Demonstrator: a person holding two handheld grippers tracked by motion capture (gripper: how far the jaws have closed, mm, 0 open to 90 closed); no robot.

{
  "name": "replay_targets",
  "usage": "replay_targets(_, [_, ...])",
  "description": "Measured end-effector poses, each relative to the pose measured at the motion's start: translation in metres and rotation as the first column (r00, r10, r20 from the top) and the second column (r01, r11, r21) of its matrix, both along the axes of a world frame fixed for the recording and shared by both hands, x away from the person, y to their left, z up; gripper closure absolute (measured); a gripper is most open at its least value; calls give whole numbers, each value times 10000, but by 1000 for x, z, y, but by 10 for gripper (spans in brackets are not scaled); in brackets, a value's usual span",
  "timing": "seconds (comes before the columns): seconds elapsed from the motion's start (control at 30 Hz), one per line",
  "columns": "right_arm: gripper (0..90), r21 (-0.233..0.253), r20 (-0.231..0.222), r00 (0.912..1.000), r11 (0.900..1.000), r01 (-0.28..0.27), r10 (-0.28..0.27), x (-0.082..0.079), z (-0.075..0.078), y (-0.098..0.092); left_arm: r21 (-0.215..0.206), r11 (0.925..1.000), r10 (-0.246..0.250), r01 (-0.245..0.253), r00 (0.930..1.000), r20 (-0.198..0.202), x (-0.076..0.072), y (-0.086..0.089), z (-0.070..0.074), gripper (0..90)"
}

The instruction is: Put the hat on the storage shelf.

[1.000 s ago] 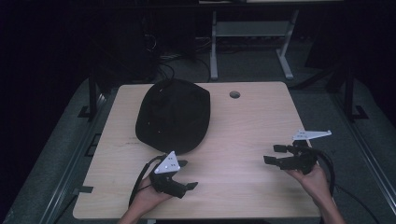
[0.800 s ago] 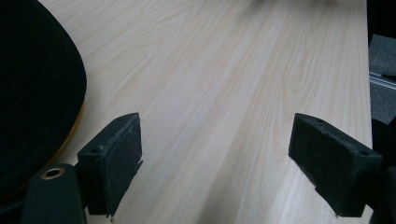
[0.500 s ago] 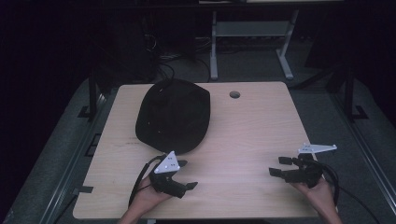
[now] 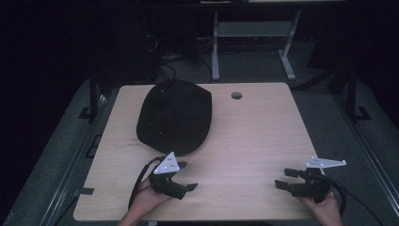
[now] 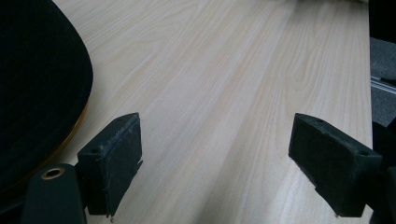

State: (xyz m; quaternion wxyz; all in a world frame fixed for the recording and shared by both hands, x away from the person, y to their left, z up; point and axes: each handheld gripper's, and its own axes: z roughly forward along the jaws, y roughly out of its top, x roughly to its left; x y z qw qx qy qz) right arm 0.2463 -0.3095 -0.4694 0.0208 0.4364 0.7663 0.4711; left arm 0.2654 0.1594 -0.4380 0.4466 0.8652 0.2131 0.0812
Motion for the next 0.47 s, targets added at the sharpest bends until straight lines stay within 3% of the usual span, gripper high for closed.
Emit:
replay_targets(0.3, [204,134,189,9992,9993,359,-362,-22,-6,-6,50,10000,-73,74,9998,-198,2,-2,-2,167])
replay_targets(0.47, [202,135,248,9987,9989,440,-443,-24,-7,-4,-20,10000,-92,91,9994,-321,2,-1,-3,167])
